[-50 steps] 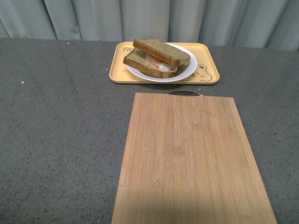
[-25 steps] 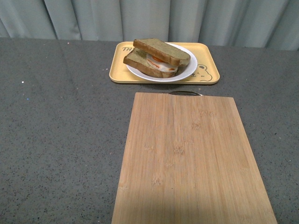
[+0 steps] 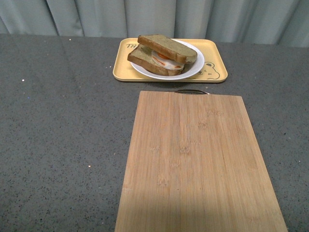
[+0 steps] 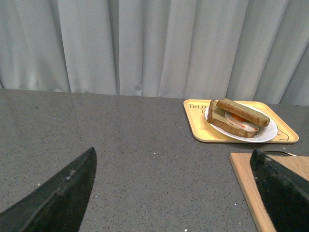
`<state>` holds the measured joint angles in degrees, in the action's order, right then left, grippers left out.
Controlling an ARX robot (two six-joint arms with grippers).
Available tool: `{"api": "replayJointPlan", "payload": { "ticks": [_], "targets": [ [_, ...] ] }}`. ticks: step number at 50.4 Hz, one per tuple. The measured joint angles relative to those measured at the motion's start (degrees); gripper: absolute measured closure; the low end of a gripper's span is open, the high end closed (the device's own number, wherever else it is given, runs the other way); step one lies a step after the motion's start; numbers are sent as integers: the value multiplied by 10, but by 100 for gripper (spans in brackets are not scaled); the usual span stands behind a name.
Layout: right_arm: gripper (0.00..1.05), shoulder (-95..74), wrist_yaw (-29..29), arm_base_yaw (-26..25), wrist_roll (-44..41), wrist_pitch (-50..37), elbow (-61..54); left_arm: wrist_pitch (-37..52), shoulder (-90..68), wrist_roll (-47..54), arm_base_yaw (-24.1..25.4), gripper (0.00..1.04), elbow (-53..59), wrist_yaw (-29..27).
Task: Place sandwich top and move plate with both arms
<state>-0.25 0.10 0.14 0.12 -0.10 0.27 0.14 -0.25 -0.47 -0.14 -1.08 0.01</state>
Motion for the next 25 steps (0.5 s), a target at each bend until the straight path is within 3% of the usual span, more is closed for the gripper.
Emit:
{"api": "replayJointPlan", "payload": {
  "ticks": [2, 25],
  "targets": [
    [9, 0, 0, 0, 0, 0, 0, 0, 0, 0, 0, 5, 0, 0],
    [9, 0, 0, 0, 0, 0, 0, 0, 0, 0, 0, 7, 0, 0]
  ]
}}
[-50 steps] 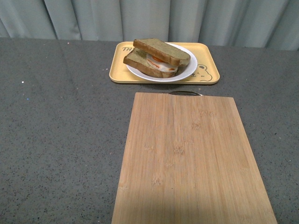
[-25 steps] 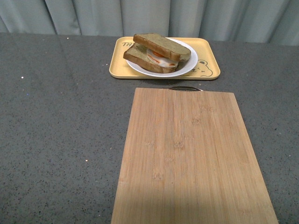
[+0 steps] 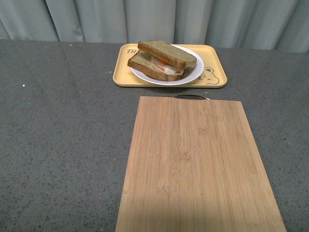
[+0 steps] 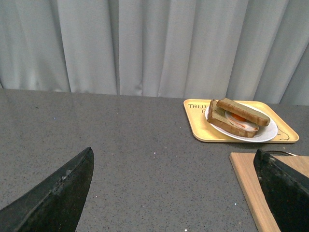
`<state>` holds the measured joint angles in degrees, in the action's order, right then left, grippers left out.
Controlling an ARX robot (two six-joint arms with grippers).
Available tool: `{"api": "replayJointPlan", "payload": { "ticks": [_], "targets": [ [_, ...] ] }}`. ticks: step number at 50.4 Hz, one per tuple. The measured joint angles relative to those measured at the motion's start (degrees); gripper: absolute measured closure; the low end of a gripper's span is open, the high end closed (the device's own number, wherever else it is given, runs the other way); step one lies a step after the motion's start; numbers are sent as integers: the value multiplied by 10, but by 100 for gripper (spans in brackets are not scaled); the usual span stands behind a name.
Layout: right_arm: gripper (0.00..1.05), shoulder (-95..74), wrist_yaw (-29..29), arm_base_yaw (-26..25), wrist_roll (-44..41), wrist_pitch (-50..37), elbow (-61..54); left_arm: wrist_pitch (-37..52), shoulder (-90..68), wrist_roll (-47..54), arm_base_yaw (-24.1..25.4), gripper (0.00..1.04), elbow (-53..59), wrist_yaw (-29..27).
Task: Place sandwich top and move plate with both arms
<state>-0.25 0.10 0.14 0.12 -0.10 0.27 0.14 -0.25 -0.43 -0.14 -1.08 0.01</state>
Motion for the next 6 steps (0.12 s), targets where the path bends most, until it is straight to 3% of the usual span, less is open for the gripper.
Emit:
{"api": "replayJointPlan", "payload": {
  "ticks": [6],
  "targets": [
    [9, 0, 0, 0, 0, 0, 0, 0, 0, 0, 0, 7, 0, 0]
  ]
}}
